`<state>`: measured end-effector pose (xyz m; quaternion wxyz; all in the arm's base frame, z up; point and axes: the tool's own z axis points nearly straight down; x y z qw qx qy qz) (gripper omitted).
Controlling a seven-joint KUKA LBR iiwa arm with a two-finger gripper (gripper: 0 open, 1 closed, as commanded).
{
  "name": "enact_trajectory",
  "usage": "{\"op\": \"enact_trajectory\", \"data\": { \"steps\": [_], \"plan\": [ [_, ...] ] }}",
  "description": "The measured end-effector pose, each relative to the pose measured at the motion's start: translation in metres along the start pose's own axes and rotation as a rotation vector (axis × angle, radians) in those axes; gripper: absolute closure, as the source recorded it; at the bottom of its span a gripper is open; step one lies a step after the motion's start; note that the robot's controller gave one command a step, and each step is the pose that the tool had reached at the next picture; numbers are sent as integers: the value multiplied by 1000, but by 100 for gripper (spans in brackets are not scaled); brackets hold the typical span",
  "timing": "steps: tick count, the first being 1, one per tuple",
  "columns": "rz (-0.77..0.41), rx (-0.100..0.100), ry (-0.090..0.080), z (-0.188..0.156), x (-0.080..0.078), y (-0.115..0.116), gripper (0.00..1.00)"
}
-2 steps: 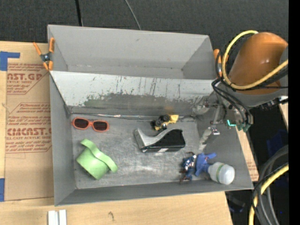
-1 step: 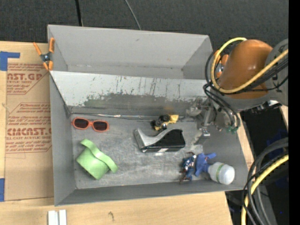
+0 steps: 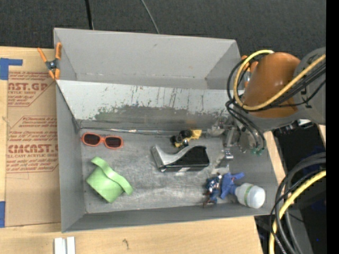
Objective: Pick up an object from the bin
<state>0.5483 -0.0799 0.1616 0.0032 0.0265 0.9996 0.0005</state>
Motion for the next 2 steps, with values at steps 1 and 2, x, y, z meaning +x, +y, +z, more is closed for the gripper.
{"op": "enact_trajectory", "data": {
  "steps": [1,2],
  "plan": [
    [-167,-1,14,-26,-6,2,0],
    [-235,3,-10,-13,-2,9,0]
  ]
}}
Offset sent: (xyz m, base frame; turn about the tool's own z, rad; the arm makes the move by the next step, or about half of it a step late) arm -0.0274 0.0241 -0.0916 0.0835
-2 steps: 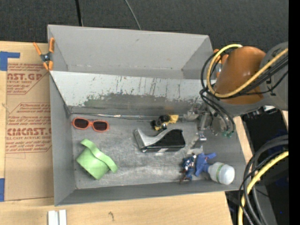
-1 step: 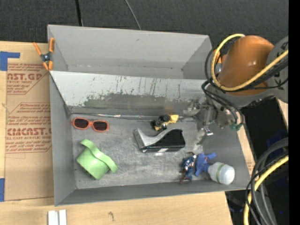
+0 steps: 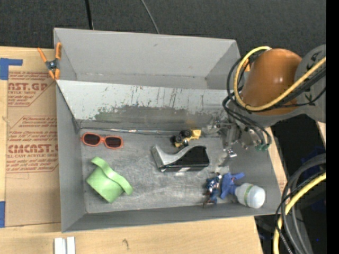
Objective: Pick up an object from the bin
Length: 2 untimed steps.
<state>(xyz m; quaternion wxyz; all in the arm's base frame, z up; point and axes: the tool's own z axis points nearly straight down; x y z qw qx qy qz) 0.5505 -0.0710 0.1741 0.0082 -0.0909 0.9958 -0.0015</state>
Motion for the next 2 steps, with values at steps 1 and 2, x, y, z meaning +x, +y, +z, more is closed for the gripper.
{"op": "enact_trajectory", "data": {
  "steps": [1,2],
  "plan": [
    [190,-5,20,34,5,5,0],
    [68,-2,13,68,-8,53,0]
  ]
}}
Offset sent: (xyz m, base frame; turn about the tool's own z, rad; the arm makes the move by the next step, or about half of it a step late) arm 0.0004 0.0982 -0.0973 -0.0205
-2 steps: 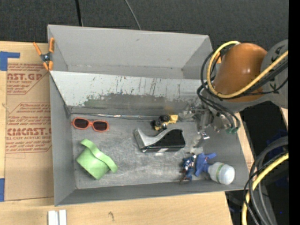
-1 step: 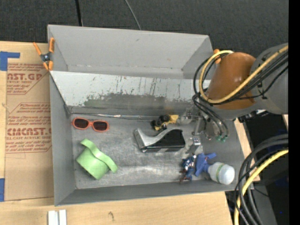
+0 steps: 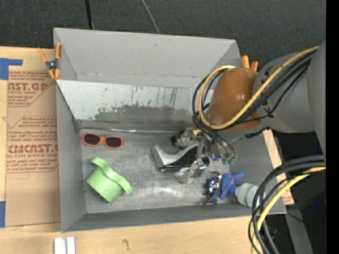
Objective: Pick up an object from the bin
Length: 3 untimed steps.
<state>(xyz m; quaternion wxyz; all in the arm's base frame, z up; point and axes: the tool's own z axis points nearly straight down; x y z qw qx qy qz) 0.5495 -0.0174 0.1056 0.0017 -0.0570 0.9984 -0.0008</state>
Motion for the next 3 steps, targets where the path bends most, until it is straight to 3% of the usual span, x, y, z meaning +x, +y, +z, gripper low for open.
{"op": "enact_trajectory", "data": {
  "steps": [1,2,3],
  "plan": [
    [-84,-8,8,-35,-19,-9,0],
    [-55,-7,8,16,-25,-34,100],
    [-55,-7,8,16,-25,-34,100]
  ]
}}
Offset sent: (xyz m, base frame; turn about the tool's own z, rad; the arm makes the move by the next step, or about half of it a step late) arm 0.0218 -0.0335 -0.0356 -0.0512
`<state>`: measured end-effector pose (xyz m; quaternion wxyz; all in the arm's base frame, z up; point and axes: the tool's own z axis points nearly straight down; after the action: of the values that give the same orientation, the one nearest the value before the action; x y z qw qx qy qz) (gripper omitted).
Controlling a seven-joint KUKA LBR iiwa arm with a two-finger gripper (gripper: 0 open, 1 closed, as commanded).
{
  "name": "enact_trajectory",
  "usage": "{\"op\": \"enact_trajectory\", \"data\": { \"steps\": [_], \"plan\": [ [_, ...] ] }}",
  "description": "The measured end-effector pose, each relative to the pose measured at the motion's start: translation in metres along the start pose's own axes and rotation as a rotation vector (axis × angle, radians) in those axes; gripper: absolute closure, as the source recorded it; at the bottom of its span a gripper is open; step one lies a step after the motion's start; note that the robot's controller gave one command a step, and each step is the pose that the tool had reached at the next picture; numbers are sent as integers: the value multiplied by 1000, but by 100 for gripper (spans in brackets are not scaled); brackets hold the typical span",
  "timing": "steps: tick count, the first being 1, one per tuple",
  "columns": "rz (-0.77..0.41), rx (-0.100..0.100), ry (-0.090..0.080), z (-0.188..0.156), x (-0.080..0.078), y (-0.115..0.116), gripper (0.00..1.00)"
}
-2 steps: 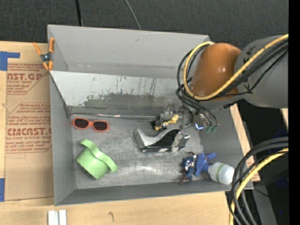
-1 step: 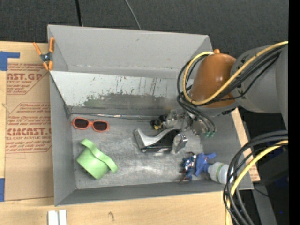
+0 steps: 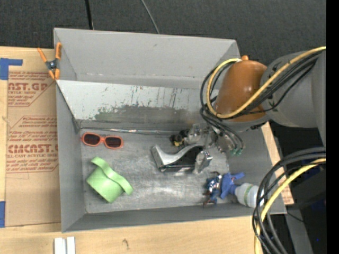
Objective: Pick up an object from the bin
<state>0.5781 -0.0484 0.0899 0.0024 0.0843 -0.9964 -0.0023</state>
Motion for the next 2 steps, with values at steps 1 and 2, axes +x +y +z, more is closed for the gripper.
{"op": "enact_trajectory", "data": {
  "steps": [1,2],
  "plan": [
    [1,3,-5,-2,2,1,100],
    [1,3,-5,-2,2,1,100]
  ]
}}
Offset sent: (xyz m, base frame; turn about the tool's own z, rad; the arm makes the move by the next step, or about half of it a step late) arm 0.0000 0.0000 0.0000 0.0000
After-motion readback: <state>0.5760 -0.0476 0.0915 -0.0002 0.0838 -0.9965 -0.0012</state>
